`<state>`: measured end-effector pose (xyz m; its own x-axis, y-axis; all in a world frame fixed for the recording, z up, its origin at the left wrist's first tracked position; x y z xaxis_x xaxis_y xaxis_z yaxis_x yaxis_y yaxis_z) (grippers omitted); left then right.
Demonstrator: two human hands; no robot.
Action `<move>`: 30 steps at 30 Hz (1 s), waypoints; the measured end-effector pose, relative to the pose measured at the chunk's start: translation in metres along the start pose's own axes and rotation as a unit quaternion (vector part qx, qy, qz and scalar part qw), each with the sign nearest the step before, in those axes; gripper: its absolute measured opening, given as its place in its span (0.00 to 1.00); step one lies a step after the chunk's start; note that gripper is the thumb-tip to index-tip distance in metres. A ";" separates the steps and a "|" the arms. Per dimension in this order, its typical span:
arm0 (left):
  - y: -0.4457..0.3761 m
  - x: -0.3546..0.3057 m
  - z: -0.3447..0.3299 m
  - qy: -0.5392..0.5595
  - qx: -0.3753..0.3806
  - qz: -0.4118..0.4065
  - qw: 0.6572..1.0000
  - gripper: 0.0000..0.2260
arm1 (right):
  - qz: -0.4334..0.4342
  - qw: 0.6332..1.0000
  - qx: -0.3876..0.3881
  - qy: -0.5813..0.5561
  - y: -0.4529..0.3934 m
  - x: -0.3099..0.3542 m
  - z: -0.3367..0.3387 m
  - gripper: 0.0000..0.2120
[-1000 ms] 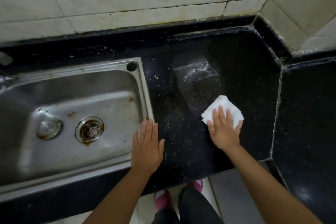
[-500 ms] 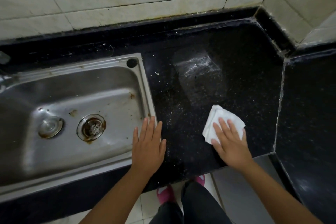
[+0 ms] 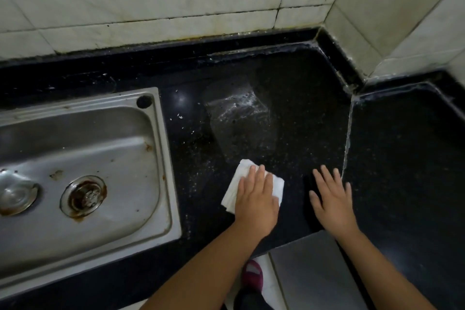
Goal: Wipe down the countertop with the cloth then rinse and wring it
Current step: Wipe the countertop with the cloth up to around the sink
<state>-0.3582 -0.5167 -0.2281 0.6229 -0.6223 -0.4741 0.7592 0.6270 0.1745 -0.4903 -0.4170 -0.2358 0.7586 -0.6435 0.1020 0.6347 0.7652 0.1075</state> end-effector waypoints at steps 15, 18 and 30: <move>-0.054 0.025 -0.014 -0.063 -0.068 0.107 0.990 0.26 | 0.043 0.992 0.011 0.120 -0.057 -0.014 -0.018 0.32; -0.080 0.003 -0.016 -0.064 -0.028 0.113 0.991 0.38 | 0.057 0.991 -0.005 0.121 -0.059 -0.015 -0.022 0.32; -0.060 -0.001 -0.020 -0.072 0.072 -0.015 0.995 0.29 | 0.065 0.993 -0.016 0.098 -0.061 -0.014 -0.021 0.32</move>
<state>-0.4078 -0.5441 -0.2555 0.6118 -0.7072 -0.3542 0.7909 0.5399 0.2881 -0.5368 -0.4542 -0.2648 0.8466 -0.5261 -0.0810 0.5315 0.8439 0.0736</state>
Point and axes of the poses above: each hand's wrist, its own y-axis away from the middle knuckle, its own z-axis out of the back of the hand, x = y × z, the point moved 6 cm from there along -y, towards the middle knuckle, and after that the axes turned 10 degrees about y, right-handed, at the moved point
